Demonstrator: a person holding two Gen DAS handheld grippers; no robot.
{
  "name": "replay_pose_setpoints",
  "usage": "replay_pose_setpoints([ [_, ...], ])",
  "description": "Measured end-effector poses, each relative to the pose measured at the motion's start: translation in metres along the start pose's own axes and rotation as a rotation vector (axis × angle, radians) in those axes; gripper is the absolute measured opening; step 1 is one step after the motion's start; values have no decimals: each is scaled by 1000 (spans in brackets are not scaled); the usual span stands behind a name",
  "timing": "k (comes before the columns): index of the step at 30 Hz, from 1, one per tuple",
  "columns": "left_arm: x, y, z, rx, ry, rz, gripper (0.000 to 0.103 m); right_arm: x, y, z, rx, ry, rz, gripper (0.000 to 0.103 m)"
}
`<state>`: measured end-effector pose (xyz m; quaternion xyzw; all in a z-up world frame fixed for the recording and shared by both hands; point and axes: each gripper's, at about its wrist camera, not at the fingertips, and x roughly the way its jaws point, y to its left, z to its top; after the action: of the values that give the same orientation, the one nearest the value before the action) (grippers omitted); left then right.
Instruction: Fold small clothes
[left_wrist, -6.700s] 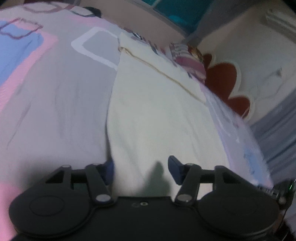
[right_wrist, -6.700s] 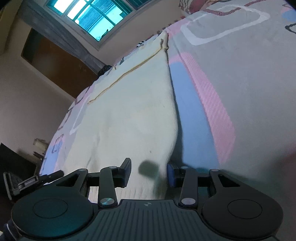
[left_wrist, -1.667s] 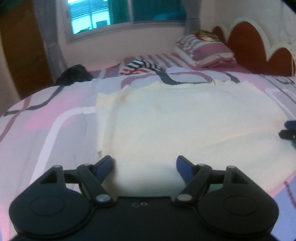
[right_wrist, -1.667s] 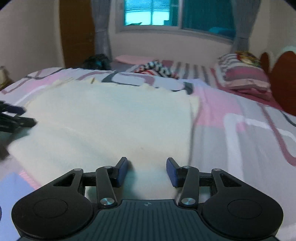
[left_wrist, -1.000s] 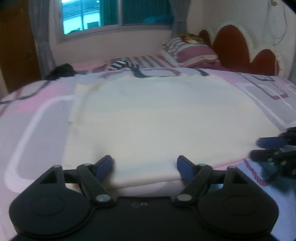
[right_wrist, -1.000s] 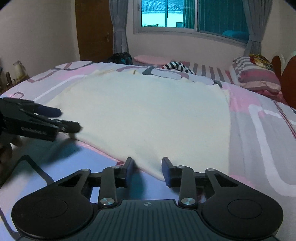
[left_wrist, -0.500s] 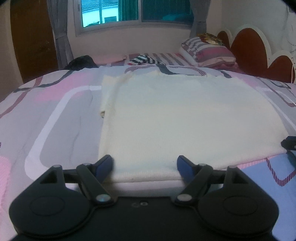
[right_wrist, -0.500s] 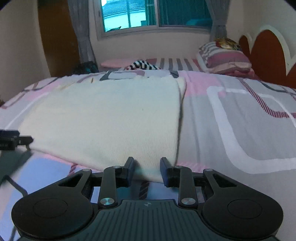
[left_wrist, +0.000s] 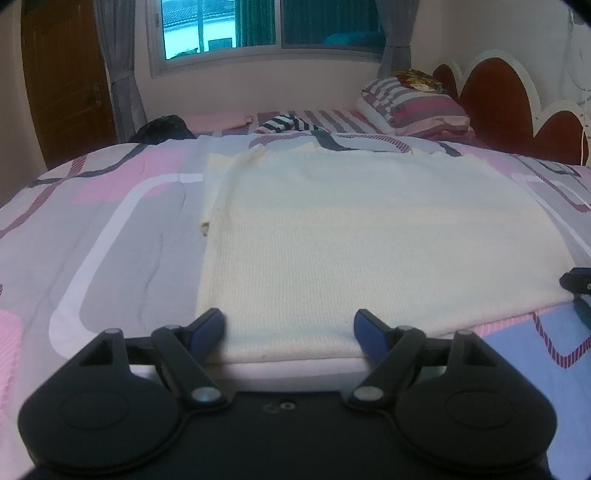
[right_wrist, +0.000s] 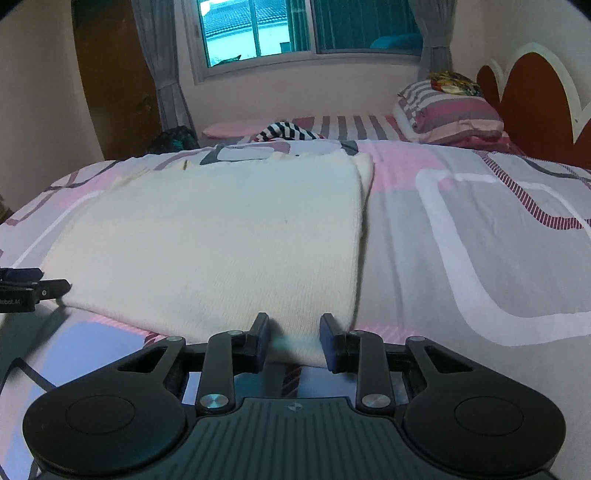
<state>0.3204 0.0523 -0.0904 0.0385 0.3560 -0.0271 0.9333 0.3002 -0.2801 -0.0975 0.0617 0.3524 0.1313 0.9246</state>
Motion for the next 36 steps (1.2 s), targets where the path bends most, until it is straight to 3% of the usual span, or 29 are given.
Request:
replay_pose_setpoints([
  [7, -5, 12, 0, 19, 13, -48, 80, 2, -4, 2, 7, 10, 11, 30],
  [9, -10, 19, -2, 21, 20, -22, 80, 1, -8, 3, 14, 17, 22, 30],
  [13, -30, 42, -10, -125, 35, -29, 77, -15, -14, 9, 81, -4, 24, 30],
  [16, -36, 53, -21, -325, 40, -151, 74, -23, -12, 9, 110, -33, 15, 30],
  [17, -37, 54, -23, -379, 29, -172, 74, -25, -10, 10, 116, -48, 22, 22],
  [18, -36, 57, -25, -445, 18, -188, 74, -26, -6, 11, 114, -63, 30, 7],
  [24, -15, 74, -32, -834, -68, -285, 73, -15, 16, 33, 137, -85, 122, 3],
  [27, -2, 75, -28, -903, -98, -299, 73, -2, 27, 48, 159, -80, 168, 3],
  [30, 10, 71, -20, -906, -126, -289, 73, 15, 32, 61, 207, -69, 215, 3],
  [36, 29, 55, -5, -944, -171, -222, 73, 59, 43, 77, 244, -46, 251, 3],
])
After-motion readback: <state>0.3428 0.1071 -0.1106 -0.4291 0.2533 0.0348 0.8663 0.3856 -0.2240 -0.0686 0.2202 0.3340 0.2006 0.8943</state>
